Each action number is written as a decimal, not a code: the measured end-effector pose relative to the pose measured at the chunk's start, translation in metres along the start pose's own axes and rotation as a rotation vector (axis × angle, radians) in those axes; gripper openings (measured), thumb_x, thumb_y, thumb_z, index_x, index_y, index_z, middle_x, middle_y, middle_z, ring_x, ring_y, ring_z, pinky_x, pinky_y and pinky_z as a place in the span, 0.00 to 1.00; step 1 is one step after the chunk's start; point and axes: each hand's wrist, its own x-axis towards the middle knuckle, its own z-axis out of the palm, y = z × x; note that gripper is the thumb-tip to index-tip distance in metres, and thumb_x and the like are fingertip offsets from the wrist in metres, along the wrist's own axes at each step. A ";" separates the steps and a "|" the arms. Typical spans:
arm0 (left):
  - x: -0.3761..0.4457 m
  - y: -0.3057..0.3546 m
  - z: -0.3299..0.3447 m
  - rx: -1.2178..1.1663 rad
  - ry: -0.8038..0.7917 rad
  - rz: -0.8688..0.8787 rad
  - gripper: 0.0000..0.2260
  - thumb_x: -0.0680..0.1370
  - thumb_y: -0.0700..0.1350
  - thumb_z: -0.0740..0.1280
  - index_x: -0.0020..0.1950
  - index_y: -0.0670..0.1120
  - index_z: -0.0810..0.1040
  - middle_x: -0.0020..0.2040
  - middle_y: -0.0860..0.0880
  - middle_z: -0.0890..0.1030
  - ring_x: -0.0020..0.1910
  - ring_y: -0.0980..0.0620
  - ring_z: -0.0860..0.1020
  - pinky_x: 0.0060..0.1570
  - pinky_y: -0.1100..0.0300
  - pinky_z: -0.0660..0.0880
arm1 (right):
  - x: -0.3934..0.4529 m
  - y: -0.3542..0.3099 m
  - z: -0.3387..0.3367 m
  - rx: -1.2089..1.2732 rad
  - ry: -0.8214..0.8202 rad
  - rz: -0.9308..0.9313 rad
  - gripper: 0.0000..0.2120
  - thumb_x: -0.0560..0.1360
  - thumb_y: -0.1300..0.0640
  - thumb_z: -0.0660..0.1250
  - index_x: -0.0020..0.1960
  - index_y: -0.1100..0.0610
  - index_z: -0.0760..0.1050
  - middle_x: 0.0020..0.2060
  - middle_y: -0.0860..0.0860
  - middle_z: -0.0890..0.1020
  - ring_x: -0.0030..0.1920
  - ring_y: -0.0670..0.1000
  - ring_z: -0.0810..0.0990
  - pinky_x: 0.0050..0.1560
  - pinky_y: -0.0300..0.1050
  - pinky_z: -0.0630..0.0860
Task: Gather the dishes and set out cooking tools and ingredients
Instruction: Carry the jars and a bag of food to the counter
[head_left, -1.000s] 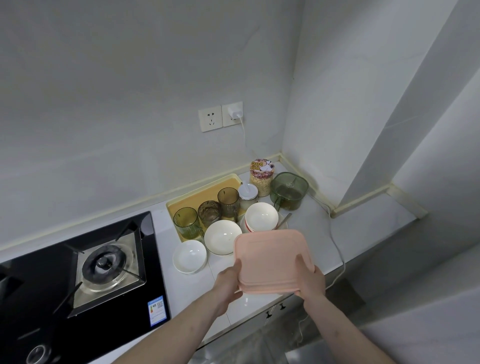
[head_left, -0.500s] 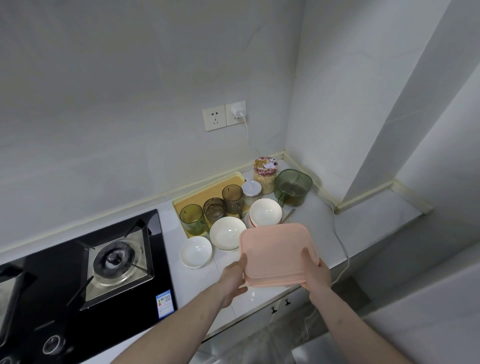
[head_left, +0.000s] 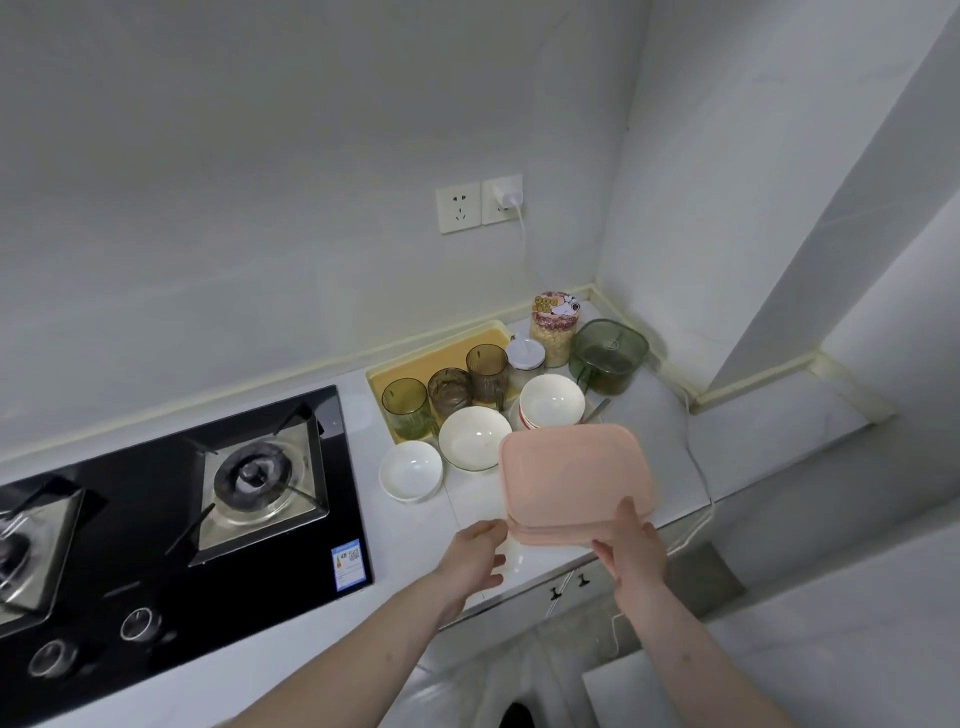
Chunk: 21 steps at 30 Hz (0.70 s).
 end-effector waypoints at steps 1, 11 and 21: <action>-0.004 -0.003 -0.004 -0.003 0.009 0.009 0.19 0.82 0.54 0.63 0.71 0.48 0.73 0.64 0.52 0.77 0.59 0.51 0.79 0.58 0.55 0.79 | 0.001 -0.001 -0.002 -0.007 -0.006 0.002 0.29 0.78 0.42 0.68 0.72 0.57 0.68 0.63 0.56 0.79 0.57 0.60 0.82 0.49 0.47 0.81; -0.124 -0.087 -0.116 0.188 0.248 0.221 0.15 0.81 0.52 0.66 0.68 0.54 0.76 0.64 0.57 0.78 0.58 0.62 0.77 0.56 0.64 0.72 | -0.107 0.093 0.024 -0.412 -0.253 0.057 0.26 0.81 0.44 0.64 0.73 0.56 0.66 0.58 0.55 0.75 0.52 0.56 0.76 0.44 0.53 0.79; -0.340 -0.253 -0.258 0.279 0.725 0.174 0.14 0.79 0.52 0.68 0.65 0.57 0.76 0.61 0.55 0.80 0.63 0.59 0.76 0.60 0.62 0.74 | -0.326 0.231 0.101 -1.110 -1.095 -0.356 0.19 0.78 0.52 0.66 0.68 0.44 0.73 0.66 0.39 0.76 0.58 0.42 0.79 0.64 0.49 0.77</action>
